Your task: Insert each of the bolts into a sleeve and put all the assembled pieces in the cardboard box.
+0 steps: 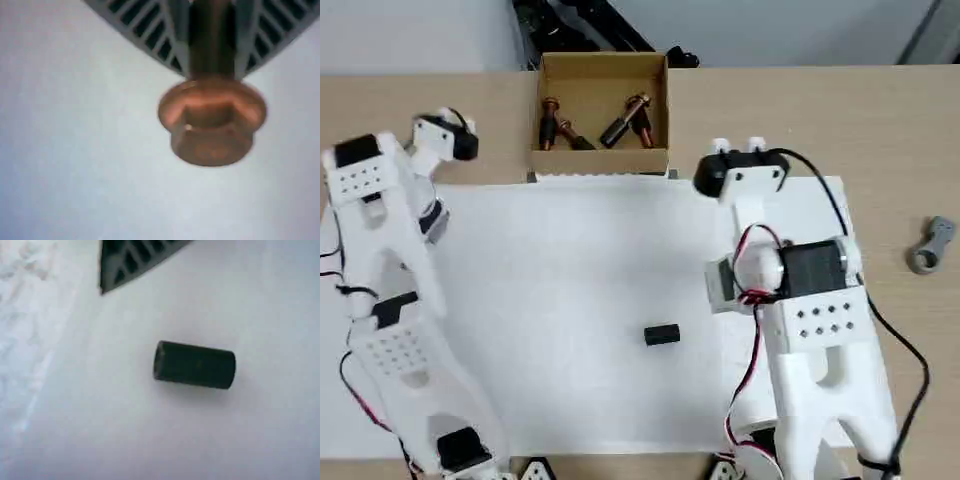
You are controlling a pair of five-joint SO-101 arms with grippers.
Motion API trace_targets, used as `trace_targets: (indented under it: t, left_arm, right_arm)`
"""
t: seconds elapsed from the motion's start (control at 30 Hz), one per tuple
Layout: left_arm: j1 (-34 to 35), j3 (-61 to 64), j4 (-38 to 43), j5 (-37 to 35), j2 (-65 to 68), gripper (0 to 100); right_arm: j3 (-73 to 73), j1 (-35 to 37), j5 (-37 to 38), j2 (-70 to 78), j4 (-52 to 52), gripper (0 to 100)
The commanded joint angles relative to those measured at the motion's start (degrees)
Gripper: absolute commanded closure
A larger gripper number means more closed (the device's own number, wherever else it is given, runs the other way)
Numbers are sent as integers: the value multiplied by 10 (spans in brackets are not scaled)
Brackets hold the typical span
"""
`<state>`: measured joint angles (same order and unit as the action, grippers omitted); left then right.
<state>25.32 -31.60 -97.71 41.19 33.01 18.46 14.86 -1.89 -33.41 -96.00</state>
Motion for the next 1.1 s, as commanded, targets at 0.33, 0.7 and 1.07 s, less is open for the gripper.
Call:
trace_targets:
  t: [0.33,0.7,1.07]
  left_arm:
    - [-3,155,-25,-84,-389,994]
    - [0,371,-25,-84,-666,994]
    - [1,480,-26,-218,-840,994]
  right_arm:
    - [66,41,86,12,5,769]
    - [76,30,417,23,8,769]
    - [77,91,538,145,10,769]
